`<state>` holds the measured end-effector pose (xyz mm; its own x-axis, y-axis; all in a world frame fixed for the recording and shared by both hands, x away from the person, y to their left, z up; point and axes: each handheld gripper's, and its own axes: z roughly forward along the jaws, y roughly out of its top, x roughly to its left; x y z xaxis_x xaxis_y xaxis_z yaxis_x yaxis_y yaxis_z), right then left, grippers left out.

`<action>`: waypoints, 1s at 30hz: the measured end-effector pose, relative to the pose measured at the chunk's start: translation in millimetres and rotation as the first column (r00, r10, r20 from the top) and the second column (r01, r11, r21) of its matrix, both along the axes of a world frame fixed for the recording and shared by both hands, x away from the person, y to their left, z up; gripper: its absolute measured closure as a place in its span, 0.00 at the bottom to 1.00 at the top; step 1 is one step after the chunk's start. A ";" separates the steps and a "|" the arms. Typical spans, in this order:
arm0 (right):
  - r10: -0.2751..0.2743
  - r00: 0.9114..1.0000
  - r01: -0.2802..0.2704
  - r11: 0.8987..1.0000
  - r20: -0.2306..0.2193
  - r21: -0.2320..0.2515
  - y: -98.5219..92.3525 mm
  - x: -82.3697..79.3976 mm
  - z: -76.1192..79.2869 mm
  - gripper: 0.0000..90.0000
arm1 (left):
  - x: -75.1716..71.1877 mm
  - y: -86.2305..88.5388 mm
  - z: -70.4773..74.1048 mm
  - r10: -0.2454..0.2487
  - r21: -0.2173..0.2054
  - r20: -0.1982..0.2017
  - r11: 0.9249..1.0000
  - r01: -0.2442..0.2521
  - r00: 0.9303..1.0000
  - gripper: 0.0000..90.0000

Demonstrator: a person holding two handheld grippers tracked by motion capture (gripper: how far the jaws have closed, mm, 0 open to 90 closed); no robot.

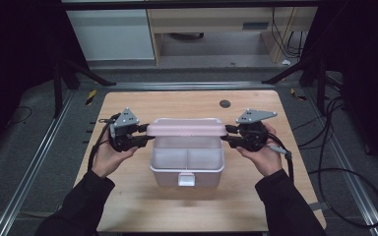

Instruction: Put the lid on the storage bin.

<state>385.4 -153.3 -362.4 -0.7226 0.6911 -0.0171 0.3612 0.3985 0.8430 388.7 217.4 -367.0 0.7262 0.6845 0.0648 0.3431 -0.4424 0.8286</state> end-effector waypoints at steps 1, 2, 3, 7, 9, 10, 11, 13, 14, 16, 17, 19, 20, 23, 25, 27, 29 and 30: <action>0.000 1.000 0.000 1.000 0.003 0.006 -1.9 -2.4 -1.1 0.71 | -2.0 0.3 -1.4 -0.002 -0.002 0.000 1.000 0.002 1.000 0.69; -0.002 1.000 0.002 1.000 0.001 0.009 -3.5 -4.7 -2.4 0.71 | -4.2 1.0 -2.5 -0.002 -0.007 -0.004 1.000 0.002 1.000 0.69; -0.002 1.000 0.002 1.000 0.001 0.009 -3.5 -4.7 -2.4 0.71 | -4.2 1.0 -2.5 -0.002 -0.007 -0.004 1.000 0.002 1.000 0.68; -0.004 1.000 0.005 1.000 -0.011 0.017 -10.0 -11.6 -8.5 0.69 | -12.1 4.3 -8.7 0.005 0.010 -0.014 1.000 -0.005 1.000 0.65; -0.012 1.000 0.013 1.000 -0.025 0.013 -13.6 -15.9 -13.8 0.66 | -17.6 6.4 -13.6 0.012 0.020 -0.025 1.000 -0.012 1.000 0.64; -0.015 1.000 0.015 1.000 -0.027 0.009 -14.5 -17.3 -15.6 0.66 | -19.4 7.0 -15.2 0.012 0.027 -0.031 1.000 -0.011 0.999 0.63; -0.013 0.999 0.013 1.000 -0.030 0.008 -15.1 -18.2 -17.6 0.65 | -20.8 7.8 -16.8 0.016 0.028 -0.039 1.000 -0.015 0.999 0.62; -0.014 0.999 0.014 1.000 -0.037 0.003 -15.5 -19.3 -19.8 0.65 | -21.7 8.4 -18.4 0.016 0.035 -0.047 0.999 -0.015 0.999 0.61; -0.018 0.999 0.018 1.000 -0.047 -0.002 -16.0 -21.4 -24.9 0.63 | -22.6 9.8 -21.9 0.020 0.053 -0.056 0.998 -0.017 0.998 0.61; -0.024 0.998 0.023 1.000 -0.054 -0.007 -18.0 -23.4 -28.3 0.62 | -22.8 12.9 -25.3 0.027 0.065 -0.070 0.998 -0.022 0.997 0.60; -0.024 0.998 0.023 1.000 -0.054 -0.007 -18.0 -23.4 -28.3 0.62 | -22.8 12.9 -25.3 0.027 0.065 -0.070 0.998 -0.022 0.997 0.60; -0.035 0.998 0.035 0.999 -0.056 0.002 -21.5 -24.0 -30.5 0.61 | -22.3 17.4 -29.9 0.050 0.097 -0.075 0.994 -0.042 0.996 0.58; -0.048 0.997 0.048 0.999 -0.063 -0.002 -24.2 -23.6 -33.1 0.60 | -19.6 24.2 -34.6 0.070 0.088 -0.092 0.994 -0.062 0.993 0.57; -0.071 0.995 0.071 0.997 -0.072 -0.007 -28.0 -20.8 -37.9 0.57 | -15.0 33.8 -40.5 0.110 0.093 -0.104 0.991 -0.101 0.988 0.55; -0.093 0.993 0.092 0.996 -0.072 -0.014 -31.6 -18.9 -40.6 0.52 | -12.1 39.3 -44.0 0.123 0.075 -0.118 0.991 -0.115 0.985 0.54; -0.106 0.992 0.105 0.994 -0.071 -0.021 -34.2 -17.7 -41.8 0.50 | -10.7 41.9 -45.6 0.133 0.081 -0.119 0.989 -0.124 0.984 0.51; -0.155 0.985 0.153 0.988 -0.071 -0.033 -44.8 -13.3 -46.5 0.45 | -7.4 46.9 -49.7 0.160 0.090 -0.123 0.985 -0.150 0.979 0.48; -0.173 0.982 0.171 0.985 -0.075 -0.035 -48.9 -11.7 -48.7 0.44 | -4.0 52.7 -54.8 0.184 0.081 -0.137 0.981 -0.174 0.973 0.48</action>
<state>373.7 -202.2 -411.2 -0.5926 0.8054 0.0126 0.4902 0.3482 0.7991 384.7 270.1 -421.8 0.5970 0.8020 0.0196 0.5349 -0.4161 0.7353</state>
